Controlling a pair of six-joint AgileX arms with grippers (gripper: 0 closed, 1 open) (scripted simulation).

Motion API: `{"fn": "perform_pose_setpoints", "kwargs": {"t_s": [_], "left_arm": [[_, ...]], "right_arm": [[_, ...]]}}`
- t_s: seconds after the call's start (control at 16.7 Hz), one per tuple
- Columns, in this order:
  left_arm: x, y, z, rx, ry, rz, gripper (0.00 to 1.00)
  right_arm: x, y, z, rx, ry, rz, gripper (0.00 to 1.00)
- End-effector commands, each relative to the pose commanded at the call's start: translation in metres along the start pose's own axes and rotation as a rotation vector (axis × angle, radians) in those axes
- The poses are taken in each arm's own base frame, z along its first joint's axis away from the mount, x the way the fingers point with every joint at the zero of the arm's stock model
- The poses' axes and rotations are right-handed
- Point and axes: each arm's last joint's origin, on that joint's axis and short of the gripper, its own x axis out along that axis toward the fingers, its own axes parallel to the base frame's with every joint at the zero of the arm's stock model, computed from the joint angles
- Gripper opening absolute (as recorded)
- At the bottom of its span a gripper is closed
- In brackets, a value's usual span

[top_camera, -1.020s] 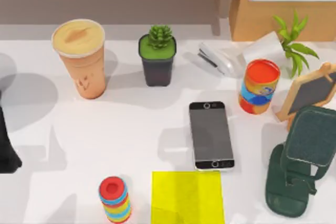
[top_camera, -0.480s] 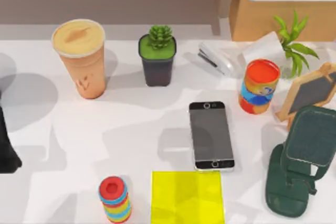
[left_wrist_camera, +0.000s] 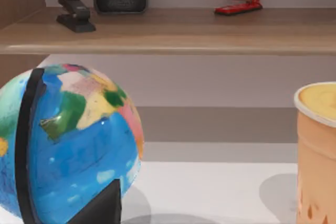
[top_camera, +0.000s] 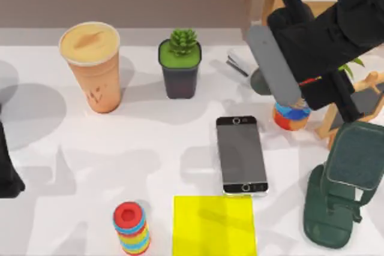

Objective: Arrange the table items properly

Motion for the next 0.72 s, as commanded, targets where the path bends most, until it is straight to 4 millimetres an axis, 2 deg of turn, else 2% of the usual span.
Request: {"fn": "perform_pose_setpoints", "kwargs": {"t_s": [0.18, 0.3, 0.42, 0.54, 0.72], "left_arm": [[0.000, 0.000, 0.000, 0.000, 0.000, 0.000, 1.00], [0.000, 0.000, 0.000, 0.000, 0.000, 0.000, 1.00], [0.000, 0.000, 0.000, 0.000, 0.000, 0.000, 1.00], [0.000, 0.000, 0.000, 0.000, 0.000, 0.000, 1.00], [0.000, 0.000, 0.000, 0.000, 0.000, 0.000, 1.00]], "right_arm": [[0.059, 0.014, 0.052, -0.398, -0.069, 0.188, 0.00], [0.095, 0.032, 0.081, -0.623, -0.100, 0.314, 0.00], [0.124, 0.052, 0.104, -0.808, -0.121, 0.417, 0.00], [0.141, 0.068, 0.120, -0.940, -0.132, 0.484, 0.00], [0.148, 0.075, 0.129, -1.010, -0.136, 0.507, 0.00]]}}
